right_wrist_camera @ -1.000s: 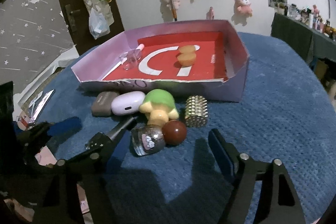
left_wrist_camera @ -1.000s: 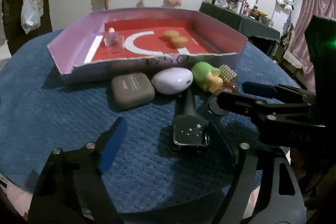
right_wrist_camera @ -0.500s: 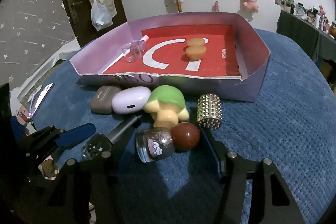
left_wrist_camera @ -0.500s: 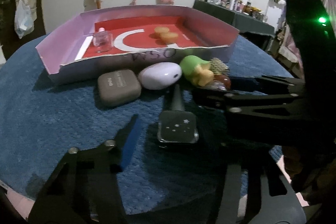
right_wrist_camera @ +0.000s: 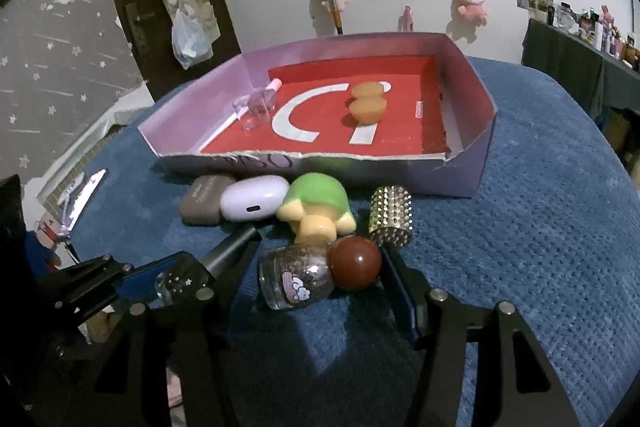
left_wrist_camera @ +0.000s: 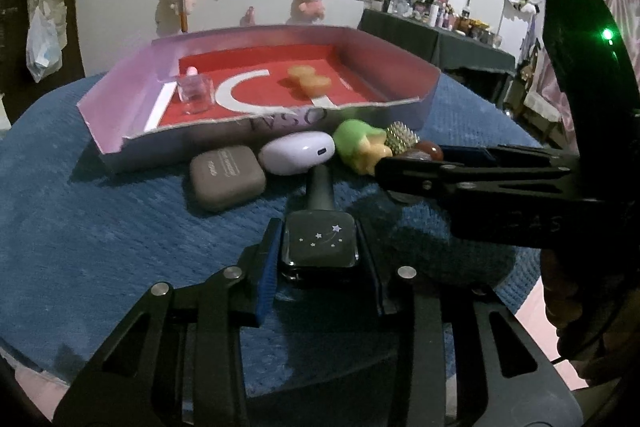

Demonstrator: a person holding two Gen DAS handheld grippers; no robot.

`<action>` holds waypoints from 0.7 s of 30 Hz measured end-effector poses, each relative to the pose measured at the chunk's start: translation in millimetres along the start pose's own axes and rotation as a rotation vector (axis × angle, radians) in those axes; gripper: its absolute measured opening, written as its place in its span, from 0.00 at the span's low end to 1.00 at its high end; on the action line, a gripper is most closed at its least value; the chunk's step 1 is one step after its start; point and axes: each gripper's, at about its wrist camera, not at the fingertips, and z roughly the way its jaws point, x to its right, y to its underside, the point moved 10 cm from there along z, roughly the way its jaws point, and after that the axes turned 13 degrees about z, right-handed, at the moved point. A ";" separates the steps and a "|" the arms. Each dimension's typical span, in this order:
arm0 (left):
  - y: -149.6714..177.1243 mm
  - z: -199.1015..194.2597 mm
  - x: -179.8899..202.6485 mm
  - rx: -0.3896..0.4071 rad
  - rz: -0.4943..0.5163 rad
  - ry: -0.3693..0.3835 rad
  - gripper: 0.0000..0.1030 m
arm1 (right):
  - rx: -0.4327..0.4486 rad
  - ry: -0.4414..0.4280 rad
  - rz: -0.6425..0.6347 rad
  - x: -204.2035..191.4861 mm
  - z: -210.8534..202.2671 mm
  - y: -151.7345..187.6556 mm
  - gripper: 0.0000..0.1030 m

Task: Organize rigid objects
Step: 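Grasp the black starred nail polish with the left gripper while the right grasps the glitter bottle, then carry the black nail polish and brown-capped glitter bottle with both grippers into the box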

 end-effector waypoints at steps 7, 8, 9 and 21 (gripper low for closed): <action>-7.7 -16.6 -17.7 0.038 -0.024 -0.046 0.33 | 0.030 -0.033 0.014 -6.0 -16.7 -5.4 0.59; -8.3 -18.9 -20.6 0.042 -0.032 -0.049 0.33 | 0.034 -0.037 0.012 -7.5 -19.2 -6.1 0.59; -9.0 -21.2 -23.1 0.045 -0.038 -0.051 0.33 | 0.037 -0.040 0.010 -8.6 -20.6 -6.8 0.59; -17.7 -36.5 -43.0 0.083 -0.068 -0.093 0.33 | 0.053 -0.072 -0.021 -26.5 -34.1 -8.8 0.59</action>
